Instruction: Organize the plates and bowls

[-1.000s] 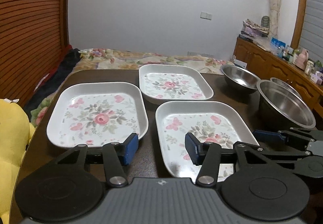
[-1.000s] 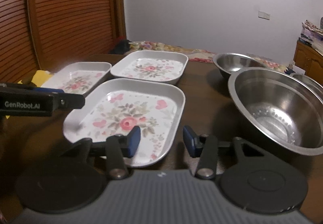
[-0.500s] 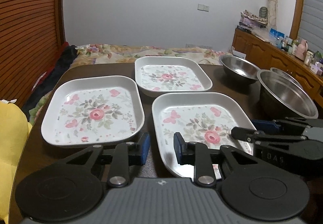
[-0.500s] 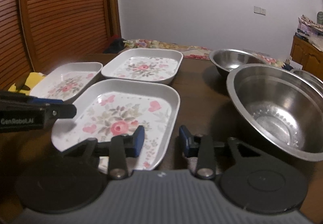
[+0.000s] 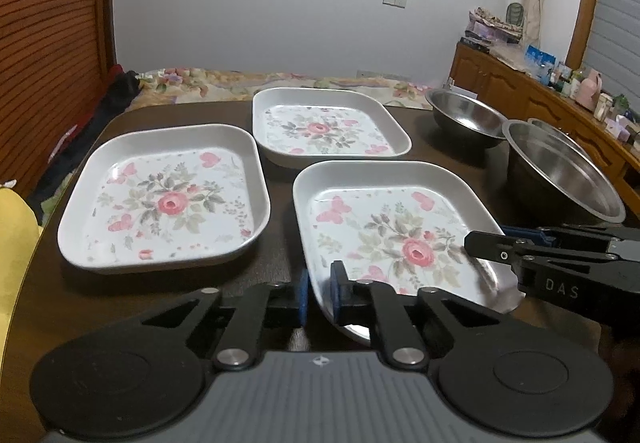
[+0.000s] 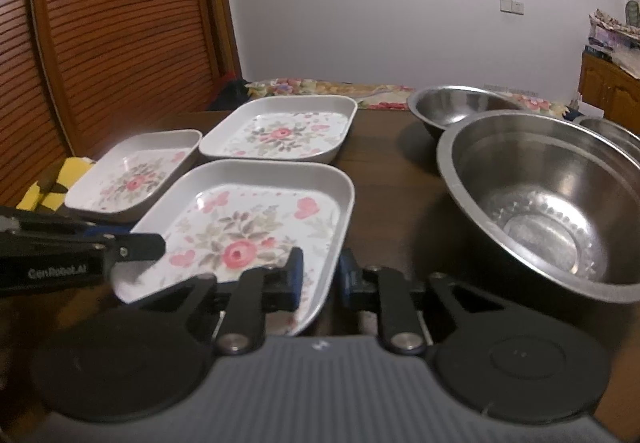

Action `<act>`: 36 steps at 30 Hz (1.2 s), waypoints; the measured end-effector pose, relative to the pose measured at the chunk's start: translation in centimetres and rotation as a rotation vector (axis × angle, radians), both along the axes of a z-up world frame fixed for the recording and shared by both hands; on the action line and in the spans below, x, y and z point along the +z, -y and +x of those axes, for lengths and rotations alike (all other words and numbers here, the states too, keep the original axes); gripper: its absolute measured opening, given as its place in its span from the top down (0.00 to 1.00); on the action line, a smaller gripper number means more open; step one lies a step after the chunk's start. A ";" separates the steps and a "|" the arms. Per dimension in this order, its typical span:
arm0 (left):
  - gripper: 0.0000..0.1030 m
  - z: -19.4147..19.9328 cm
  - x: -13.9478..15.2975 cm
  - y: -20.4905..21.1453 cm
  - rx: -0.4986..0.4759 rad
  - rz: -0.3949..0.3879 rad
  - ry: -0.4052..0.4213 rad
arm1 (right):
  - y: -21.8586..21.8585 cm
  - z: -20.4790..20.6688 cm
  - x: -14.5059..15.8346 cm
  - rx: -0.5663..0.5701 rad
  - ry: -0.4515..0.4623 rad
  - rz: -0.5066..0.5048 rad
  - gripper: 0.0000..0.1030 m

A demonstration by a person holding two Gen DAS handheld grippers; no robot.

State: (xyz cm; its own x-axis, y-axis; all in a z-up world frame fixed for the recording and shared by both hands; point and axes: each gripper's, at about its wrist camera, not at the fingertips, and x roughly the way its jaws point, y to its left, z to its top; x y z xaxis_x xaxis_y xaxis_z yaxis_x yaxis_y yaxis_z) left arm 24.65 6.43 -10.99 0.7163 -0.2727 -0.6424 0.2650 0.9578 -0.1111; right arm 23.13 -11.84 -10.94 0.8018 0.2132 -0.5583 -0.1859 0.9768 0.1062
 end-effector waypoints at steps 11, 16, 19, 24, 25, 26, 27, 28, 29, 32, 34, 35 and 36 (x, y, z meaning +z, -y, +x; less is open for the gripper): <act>0.88 -5.3 2.7 -0.1 0.001 -0.001 0.054 | 0.9 -4.1 1.6 0.028 0.045 0.078 0.80; 0.87 -8.8 3.8 0.1 -0.002 0.009 0.087 | 1.1 -6.8 2.1 0.022 0.068 0.104 0.81; 0.87 -10.7 4.3 0.1 -0.001 0.012 0.096 | 1.1 -8.4 2.3 0.017 0.076 0.118 0.80; 0.86 -13.1 4.7 0.1 0.002 0.019 0.110 | 1.0 -10.2 2.7 0.026 0.087 0.129 0.80; 0.86 -13.3 4.7 0.1 0.004 0.022 0.112 | 1.2 -10.4 2.7 0.029 0.087 0.132 0.80; 0.86 -13.5 4.7 0.1 0.007 0.022 0.110 | 1.2 -10.6 2.7 0.034 0.087 0.134 0.80; 0.86 -13.7 4.6 0.0 0.010 0.023 0.108 | 1.3 -10.7 2.7 0.037 0.086 0.136 0.80; 0.86 -13.8 4.4 0.0 0.011 0.025 0.106 | 1.2 -10.6 2.6 0.041 0.085 0.138 0.80; 0.86 -13.9 4.3 -0.1 0.011 0.027 0.104 | 1.2 -10.8 2.6 0.043 0.084 0.138 0.80; 0.85 -14.1 3.9 -0.1 0.014 0.035 0.093 | 1.1 -11.3 2.4 0.052 0.094 0.123 0.80; 0.85 -14.2 3.6 -0.2 0.016 0.040 0.093 | 0.8 -11.6 2.3 0.054 0.102 0.109 0.80; 0.85 -14.2 3.5 -0.2 0.018 0.042 0.090 | 0.8 -11.8 2.2 0.053 0.103 0.107 0.80; 0.85 -14.2 3.4 -0.2 0.019 0.042 0.087 | 0.7 -12.0 2.2 0.052 0.102 0.108 0.80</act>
State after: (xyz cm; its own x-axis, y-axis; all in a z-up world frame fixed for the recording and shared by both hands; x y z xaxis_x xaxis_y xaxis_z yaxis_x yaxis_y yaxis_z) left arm 10.42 6.66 -7.63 0.7748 -0.2326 -0.5879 0.2534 0.9661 -0.0483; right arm 11.15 -12.52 -8.79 0.8397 0.3101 -0.4457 -0.2510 0.9496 0.1878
